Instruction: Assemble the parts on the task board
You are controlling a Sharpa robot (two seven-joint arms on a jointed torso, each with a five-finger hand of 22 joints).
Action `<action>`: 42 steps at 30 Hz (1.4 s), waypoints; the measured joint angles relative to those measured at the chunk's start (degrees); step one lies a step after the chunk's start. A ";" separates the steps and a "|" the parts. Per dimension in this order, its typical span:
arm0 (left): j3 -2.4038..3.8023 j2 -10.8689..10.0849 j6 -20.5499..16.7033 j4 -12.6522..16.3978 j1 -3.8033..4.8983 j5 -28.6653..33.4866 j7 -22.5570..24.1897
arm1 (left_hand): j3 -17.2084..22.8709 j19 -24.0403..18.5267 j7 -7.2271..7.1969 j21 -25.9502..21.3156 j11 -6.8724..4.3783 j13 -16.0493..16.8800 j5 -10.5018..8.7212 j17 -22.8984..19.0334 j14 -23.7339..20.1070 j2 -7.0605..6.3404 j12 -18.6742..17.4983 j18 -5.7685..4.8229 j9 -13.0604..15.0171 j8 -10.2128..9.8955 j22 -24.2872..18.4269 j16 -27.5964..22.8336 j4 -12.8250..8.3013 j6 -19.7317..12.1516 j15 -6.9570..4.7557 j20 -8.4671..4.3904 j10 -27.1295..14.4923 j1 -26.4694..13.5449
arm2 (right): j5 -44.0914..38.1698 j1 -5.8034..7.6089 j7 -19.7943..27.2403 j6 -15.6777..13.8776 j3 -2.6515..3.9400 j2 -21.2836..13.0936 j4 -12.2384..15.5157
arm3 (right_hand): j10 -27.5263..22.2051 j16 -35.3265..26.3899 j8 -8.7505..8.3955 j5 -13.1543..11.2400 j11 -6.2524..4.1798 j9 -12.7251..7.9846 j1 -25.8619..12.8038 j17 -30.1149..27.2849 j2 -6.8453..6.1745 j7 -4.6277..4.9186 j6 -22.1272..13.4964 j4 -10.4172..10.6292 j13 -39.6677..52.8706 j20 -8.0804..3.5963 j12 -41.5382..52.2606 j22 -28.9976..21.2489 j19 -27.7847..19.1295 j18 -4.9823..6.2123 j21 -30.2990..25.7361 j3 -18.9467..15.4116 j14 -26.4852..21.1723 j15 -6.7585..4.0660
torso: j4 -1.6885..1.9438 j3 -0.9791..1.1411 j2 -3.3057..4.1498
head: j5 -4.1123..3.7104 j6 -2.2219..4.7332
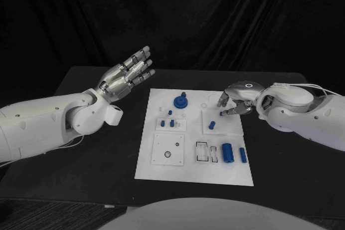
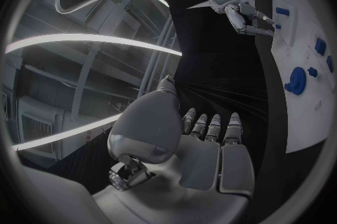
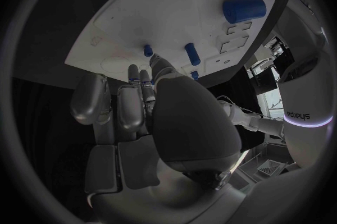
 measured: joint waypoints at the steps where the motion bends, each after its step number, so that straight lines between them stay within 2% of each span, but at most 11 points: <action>1: 0.00 0.02 0.04 -0.01 -0.02 0.00 0.00 | 0.00 0.09 0.00 0.00 0.00 0.00 0.00 0.00 -0.09 0.07 0.00 0.00 0.00 0.00 0.05 0.00 0.00 0.00 0.09 0.09 0.00 0.06 | 0.00 -0.06 0.00 -0.02 0.00 0.04 -0.04 | 0.00 0.00 0.00 0.00 0.00 0.01 0.00 0.00 0.00 0.00 0.00 0.00 0.00 0.00 0.00 0.00 0.00 0.00 0.00 0.00 0.00 0.00 | 0.00 0.00 0.00 | 0.00 0.00; 8: 0.00 0.12 0.31 -0.09 -0.10 0.00 0.01 | 0.00 -0.02 0.00 0.00 0.24 0.01 0.48 0.01 0.12 0.09 0.00 0.00 0.00 0.00 0.14 0.00 0.00 0.00 0.30 0.20 0.16 0.55 | -0.03 -0.35 0.03 -0.21 -0.01 0.36 -0.33 | 0.00 0.00 0.39 0.35 0.00 0.23 0.00 -0.01 0.00 0.07 0.96 0.16 -0.01 0.00 0.23 -0.01 0.00 0.00 0.00 0.16 0.00 0.00 | 0.01 0.00 -0.03 | -0.06 0.00; 11: 0.00 0.13 0.43 -0.09 -0.12 0.01 0.01 | 0.17 0.09 0.00 0.00 0.40 0.01 0.90 0.02 0.11 0.16 0.00 0.00 0.00 0.00 0.21 0.00 -0.17 0.00 0.30 0.50 0.00 1.11 | -0.04 -0.60 0.03 -0.28 0.01 0.52 -0.60 | 0.00 0.00 1.15 1.22 0.00 0.66 0.00 -0.10 0.00 0.11 2.19 0.16 -0.01 0.20 0.23 -0.01 -0.20 0.00 0.00 0.16 0.00 0.00 | 0.01 0.00 -0.03 | -0.04 0.00; 14: 0.00 0.12 0.48 -0.08 -0.13 0.01 0.01 | 0.17 0.09 0.05 0.00 0.40 0.02 1.13 0.01 0.11 0.31 0.00 0.00 0.00 0.00 0.24 0.00 -0.17 0.05 0.30 0.50 0.00 1.26 | -0.05 -0.87 0.04 -0.36 0.01 0.67 -0.87 | 0.00 0.00 1.20 1.63 0.00 0.82 0.00 -0.14 0.00 0.11 2.36 0.16 -0.01 0.21 0.23 -0.01 -0.21 0.00 0.00 0.16 0.00 0.00 | 0.01 0.00 -0.04 | 0.04 0.00; 20: -0.01 0.06 0.59 0.01 -0.17 0.01 0.01 | 0.32 0.12 0.42 0.00 0.40 0.02 1.85 -0.02 0.10 0.22 0.00 0.00 0.07 0.00 0.33 0.00 -0.32 0.42 0.31 0.53 0.00 2.18 | -0.06 -1.53 0.05 -0.58 0.00 1.13 -1.63 | 0.00 0.00 2.23 5.46 0.00 1.91 1.07 -0.19 0.20 0.47 4.32 -0.81 -0.22 0.21 0.23 -0.01 -0.21 0.00 -0.11 1.32 0.00 0.00 | 0.01 -0.03 -0.04 | 0.19 0.00; 22: -0.01 0.06 0.63 0.02 -0.19 0.02 0.02 | 0.48 0.30 0.63 0.00 0.40 0.03 2.41 -0.03 0.05 0.53 0.00 0.00 0.06 0.00 0.38 0.00 -0.48 0.63 0.64 0.71 0.00 2.49 | -0.06 -1.66 0.07 -0.66 0.00 1.26 -1.82 | 0.00 0.00 2.40 7.16 0.00 2.39 1.32 -0.22 0.23 0.63 4.71 -1.12 -0.29 0.20 0.23 -0.01 -0.20 0.00 -0.23 1.92 0.00 0.00 | 0.02 -0.03 -0.04 | 0.19 0.00; 23: -0.01 0.06 0.65 0.02 -0.19 0.02 0.02 | 0.48 0.30 0.62 0.00 0.40 0.02 2.67 -0.03 0.11 0.26 0.00 0.00 0.06 0.00 0.38 0.00 -0.48 0.62 0.70 0.71 0.00 2.75 | -0.06 -1.70 0.09 -0.69 0.00 1.32 -1.90 | 0.00 0.00 2.40 7.61 0.00 2.51 1.32 -0.22 0.22 0.63 4.71 -1.19 -0.29 0.21 0.23 -0.01 -0.21 0.00 -0.24 1.98 0.00 0.00 | 0.02 -0.03 -0.04 | 0.14 0.00; 32: -0.01 0.13 0.90 0.00 -0.24 0.03 0.02 | 1.04 0.30 1.69 0.23 0.39 0.03 5.53 -0.03 0.12 0.76 0.00 0.00 0.16 0.00 0.57 0.00 -1.35 1.26 1.11 1.12 0.00 4.83 | -0.06 -2.03 0.21 -0.92 0.01 1.65 -2.24 | 0.62 0.00 2.40 7.78 -0.21 2.78 1.32 -0.29 0.22 0.63 4.71 -1.38 -0.29 0.21 0.49 -0.02 -0.20 0.00 -0.24 2.17 0.00 0.00 | 0.03 -0.03 -0.04 | 0.07 0.00; 34: -0.01 0.16 0.95 -0.02 -0.24 0.03 0.02 | 1.04 0.30 1.96 0.23 0.39 0.03 5.88 -0.03 0.12 0.44 0.00 0.00 0.16 0.00 0.63 0.00 -1.35 1.53 1.11 1.12 0.00 5.12 | -0.06 -2.12 0.25 -0.97 0.02 1.69 -2.28 | 0.95 0.00 2.40 8.28 -0.11 2.94 1.52 -0.21 0.02 0.86 4.94 -1.51 -0.29 0.20 0.68 -0.02 -0.21 0.00 -0.24 2.48 0.00 0.00 | 0.03 -0.03 -0.04 | 0.07 0.00; 42: -0.01 0.21 1.11 -0.11 -0.30 0.03 0.03 | 1.38 0.70 3.41 0.23 0.27 0.04 7.53 -0.01 0.11 0.74 0.00 -0.01 0.39 0.18 0.88 0.00 -2.43 2.58 1.52 1.52 0.12 6.17 | -0.05 -2.42 0.52 -1.05 0.02 1.82 -2.30 | 2.70 0.00 2.40 9.84 -0.08 3.65 2.52 -0.14 -0.27 1.34 5.01 -2.53 -0.18 0.41 1.28 -0.02 -0.41 -0.01 -0.24 3.86 -0.01 0.42 | 0.02 -0.03 -0.03 | 0.19 0.00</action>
